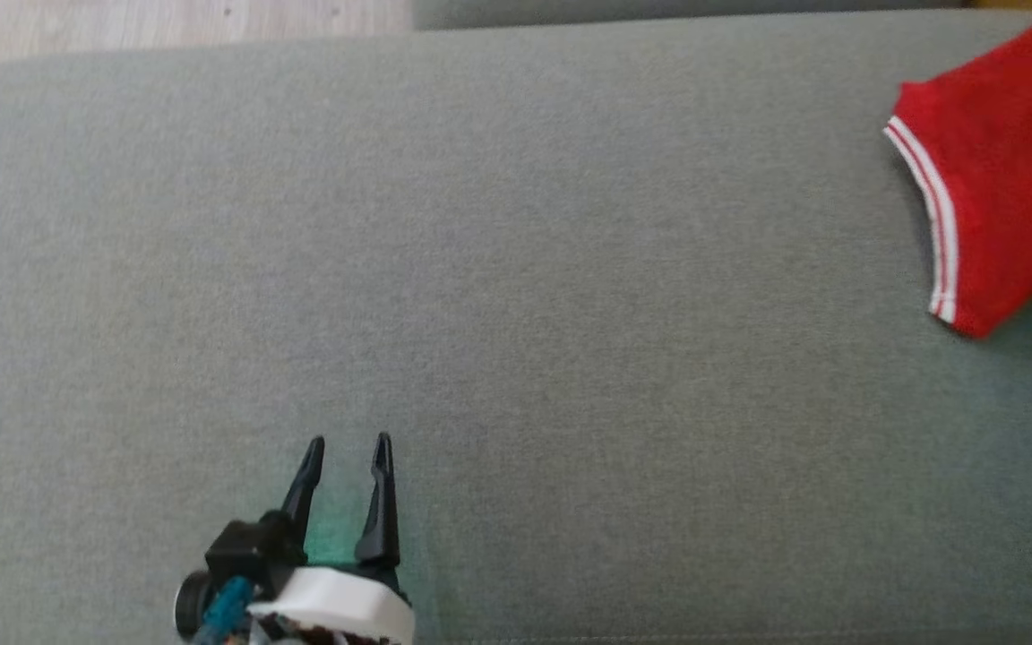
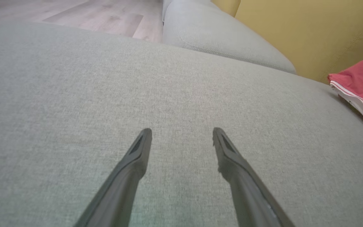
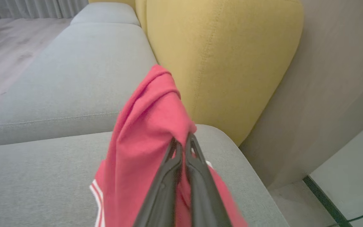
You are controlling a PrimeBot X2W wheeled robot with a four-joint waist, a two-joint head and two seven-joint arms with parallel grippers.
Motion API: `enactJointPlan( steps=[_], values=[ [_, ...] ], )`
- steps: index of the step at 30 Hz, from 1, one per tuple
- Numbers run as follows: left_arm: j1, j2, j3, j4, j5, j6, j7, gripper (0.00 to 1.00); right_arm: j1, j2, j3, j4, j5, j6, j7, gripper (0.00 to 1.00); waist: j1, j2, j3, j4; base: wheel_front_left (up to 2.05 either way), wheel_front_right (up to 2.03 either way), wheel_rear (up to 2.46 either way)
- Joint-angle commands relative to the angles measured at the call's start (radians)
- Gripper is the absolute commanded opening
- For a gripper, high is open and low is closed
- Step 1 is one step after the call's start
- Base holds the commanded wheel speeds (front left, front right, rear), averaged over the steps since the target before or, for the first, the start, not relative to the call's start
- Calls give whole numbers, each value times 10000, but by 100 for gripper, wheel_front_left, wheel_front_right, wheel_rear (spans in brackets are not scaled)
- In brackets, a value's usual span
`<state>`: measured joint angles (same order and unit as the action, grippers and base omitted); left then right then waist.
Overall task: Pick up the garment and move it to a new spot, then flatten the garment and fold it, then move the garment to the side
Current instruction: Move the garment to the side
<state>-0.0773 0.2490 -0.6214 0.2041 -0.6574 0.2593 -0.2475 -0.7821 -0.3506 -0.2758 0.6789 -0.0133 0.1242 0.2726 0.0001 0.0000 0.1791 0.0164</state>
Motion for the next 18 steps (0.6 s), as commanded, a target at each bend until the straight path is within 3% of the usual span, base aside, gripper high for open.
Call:
enactJointPlan(
  steps=[1,2,3,4,5,11,18],
  values=[
    [-480,156,303,-359,128,14,-36,100,-406,-372,-38,-221,-91,65,-151,0,-1,0,177,144,0,0,0],
    [-511,166,291,-381,144,24,-14,100,-436,-545,-232,-65,-217,65,-237,0,-1,0,254,188,0,0,0],
    [-539,184,277,-401,164,36,12,100,-443,-744,-461,50,-435,65,-394,13,-1,0,335,225,0,0,0],
    [-570,201,264,-423,185,47,36,100,-435,-927,-696,196,-669,65,-532,64,-1,0,418,259,0,0,0],
    [-599,220,249,-447,209,62,63,100,-421,-1109,-918,332,-895,65,-746,100,-1,0,488,287,0,0,0],
    [-608,363,250,-586,266,190,161,100,-585,-1127,-1770,1063,-1763,65,-1819,100,-1,0,646,266,0,0,0],
    [-473,519,232,-757,259,298,286,100,-611,-317,-1345,1482,-1959,65,-2613,100,-1,0,281,-24,0,0,0]
  ],
)
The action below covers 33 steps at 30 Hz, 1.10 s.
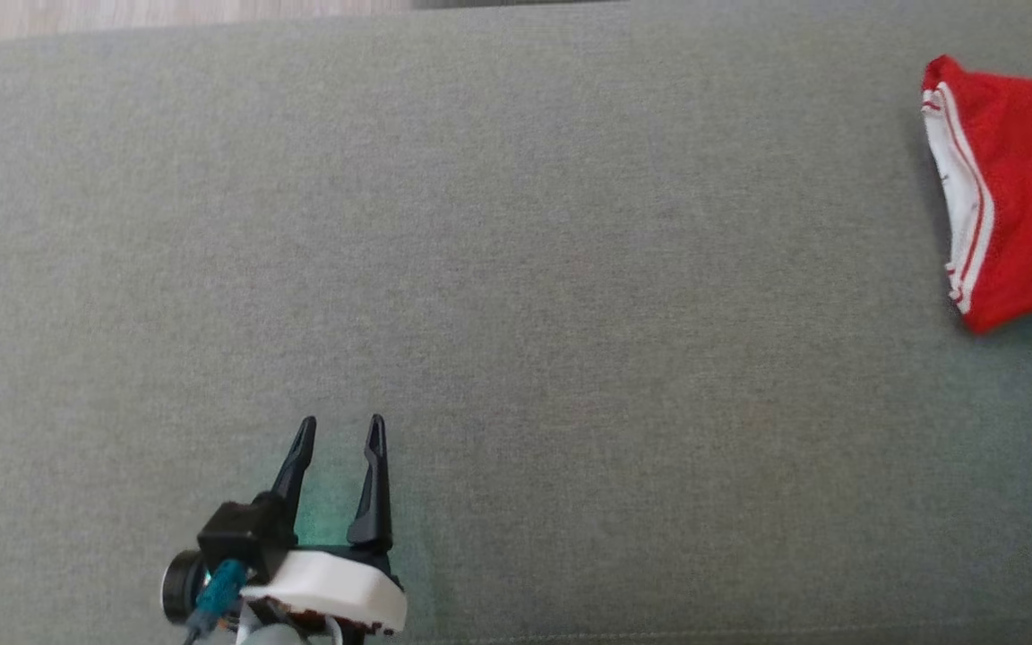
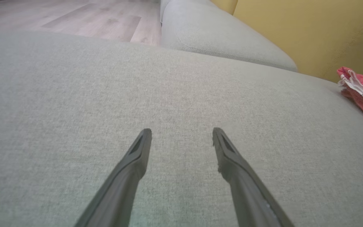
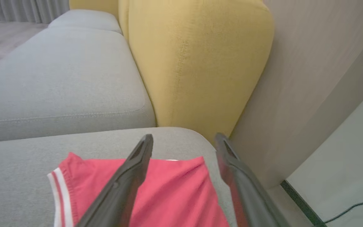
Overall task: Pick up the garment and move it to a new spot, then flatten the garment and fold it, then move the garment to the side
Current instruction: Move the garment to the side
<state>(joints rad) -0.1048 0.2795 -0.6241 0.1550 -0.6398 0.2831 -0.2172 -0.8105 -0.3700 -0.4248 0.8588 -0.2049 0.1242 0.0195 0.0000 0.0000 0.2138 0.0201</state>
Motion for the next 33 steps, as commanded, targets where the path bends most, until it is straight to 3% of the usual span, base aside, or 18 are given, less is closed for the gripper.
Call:
enactJointPlan(
  steps=[1,8,15,24,33],
  values=[
    [-181,234,247,-292,84,71,6,100,-353,16,260,-312,2,65,-143,100,0,0,-136,-100,0,0,0],
    [-62,370,239,-433,36,94,76,100,-262,781,1432,-592,502,65,-549,100,0,0,-819,-218,0,0,0],
    [302,556,472,-371,-188,128,-14,100,777,1461,2764,-1089,1357,65,-860,100,0,0,-1991,-66,0,0,0],
    [1006,771,1004,-357,-415,238,-272,100,3631,2953,3470,-2705,2486,65,-1453,100,0,0,-2927,317,0,0,0],
    [1424,824,1161,-249,-440,178,-360,100,6487,3191,3958,-4646,3232,65,-1790,100,0,0,-3210,667,0,0,0]
  ],
)
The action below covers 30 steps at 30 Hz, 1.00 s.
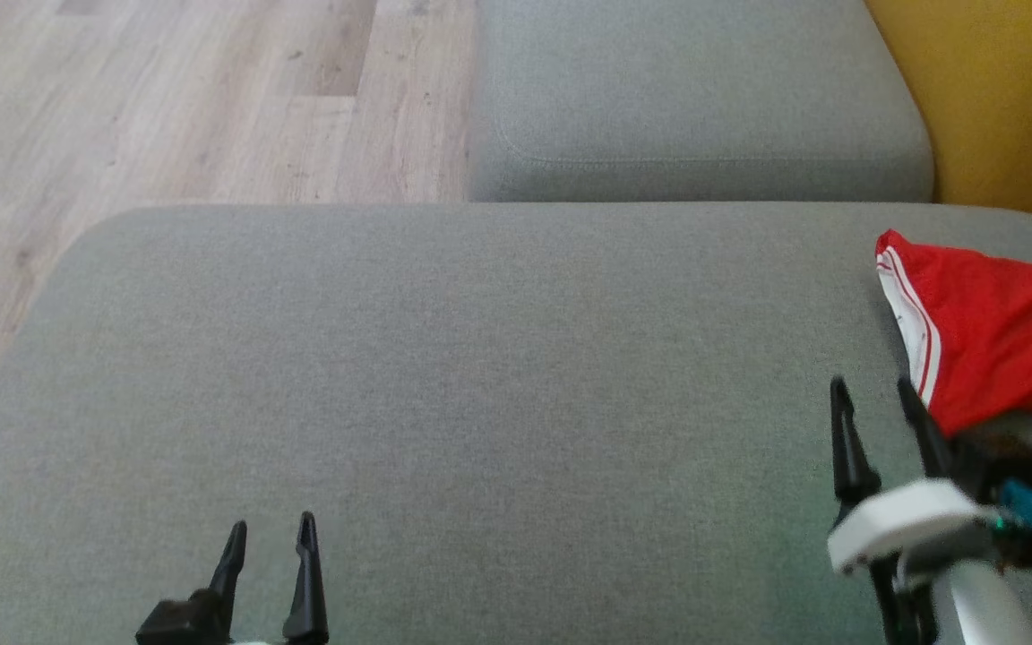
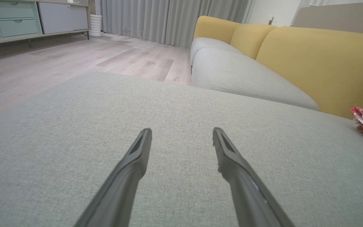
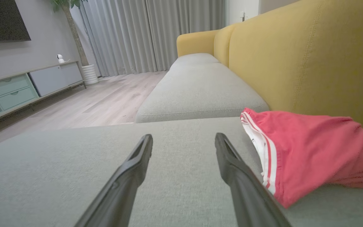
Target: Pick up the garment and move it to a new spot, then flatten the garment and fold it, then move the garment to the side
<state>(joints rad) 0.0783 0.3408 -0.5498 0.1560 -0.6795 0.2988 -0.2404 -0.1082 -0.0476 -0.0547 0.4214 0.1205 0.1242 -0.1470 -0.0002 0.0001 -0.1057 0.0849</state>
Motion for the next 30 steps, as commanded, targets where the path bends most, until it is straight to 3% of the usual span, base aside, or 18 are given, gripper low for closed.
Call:
enactJointPlan(
  steps=[1,6,16,30],
  values=[
    [-354,223,438,-268,-41,13,-136,100,-191,-31,329,-529,127,65,-126,100,2,-1,-31,29,0,0,0],
    [-34,230,534,-366,-96,35,-160,100,1176,-28,668,-1736,718,65,-76,100,2,-1,-111,-37,0,0,0],
    [78,216,507,-623,-69,84,-169,100,2697,-27,811,-3655,716,65,400,100,2,-1,-113,-104,0,0,0],
    [-149,235,378,-674,17,48,-140,100,3044,-26,725,-3954,707,65,626,100,2,-1,-57,-71,0,0,0]
  ],
)
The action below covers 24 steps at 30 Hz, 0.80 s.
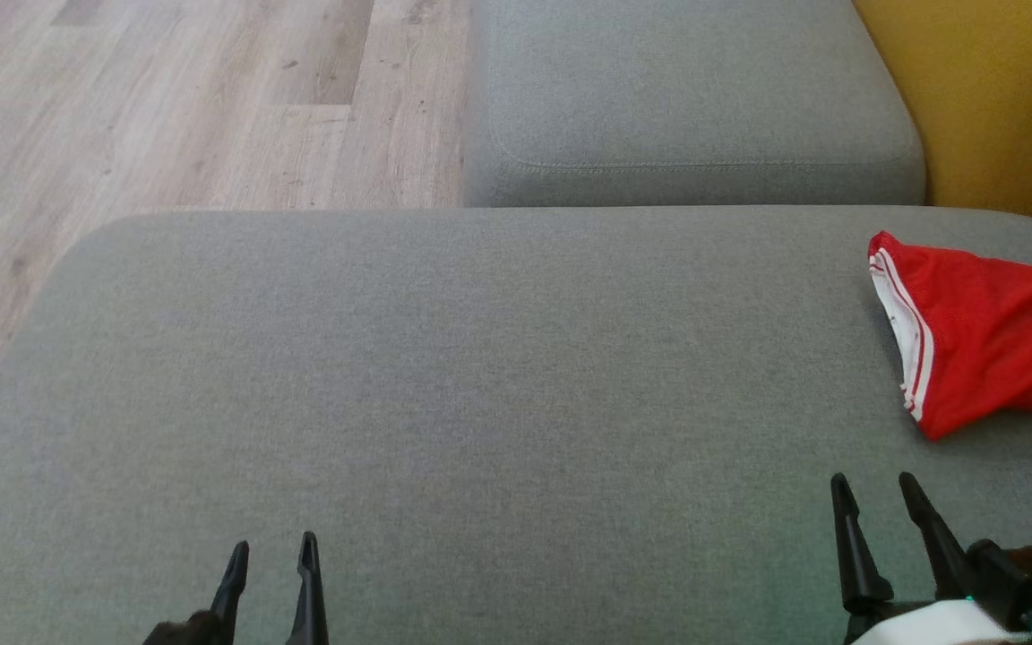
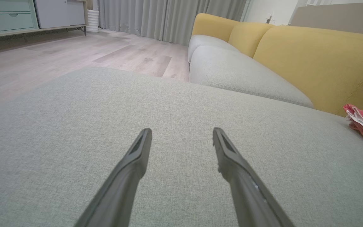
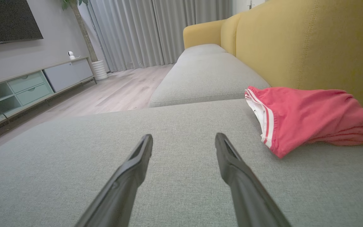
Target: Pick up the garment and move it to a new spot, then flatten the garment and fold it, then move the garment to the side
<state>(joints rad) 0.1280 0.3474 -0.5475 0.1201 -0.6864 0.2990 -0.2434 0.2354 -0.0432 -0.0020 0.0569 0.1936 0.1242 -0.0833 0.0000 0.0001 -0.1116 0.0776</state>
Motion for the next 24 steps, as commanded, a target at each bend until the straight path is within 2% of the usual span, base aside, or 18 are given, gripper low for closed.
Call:
enactJointPlan(
  steps=[1,17,18,21,24],
  values=[
    [-649,175,356,-313,88,60,-107,100,-399,-70,196,-279,-28,65,-7,100,0,-1,5,2,0,0,0],
    [-746,129,275,-376,81,97,-37,100,-646,-70,131,372,-55,65,-139,100,0,-1,-49,66,0,0,0],
    [-51,-28,-37,5,-5,85,45,0,-29,0,-58,733,1,-2,-31,0,0,-1,-47,68,0,0,0],
    [153,-184,-83,398,-19,83,52,0,97,8,-31,1250,18,-2,-23,0,0,-1,-45,67,0,0,0],
    [106,-247,67,395,-247,-11,126,0,7,6,-57,1270,358,0,25,0,0,-1,-15,46,0,0,0]
  ],
)
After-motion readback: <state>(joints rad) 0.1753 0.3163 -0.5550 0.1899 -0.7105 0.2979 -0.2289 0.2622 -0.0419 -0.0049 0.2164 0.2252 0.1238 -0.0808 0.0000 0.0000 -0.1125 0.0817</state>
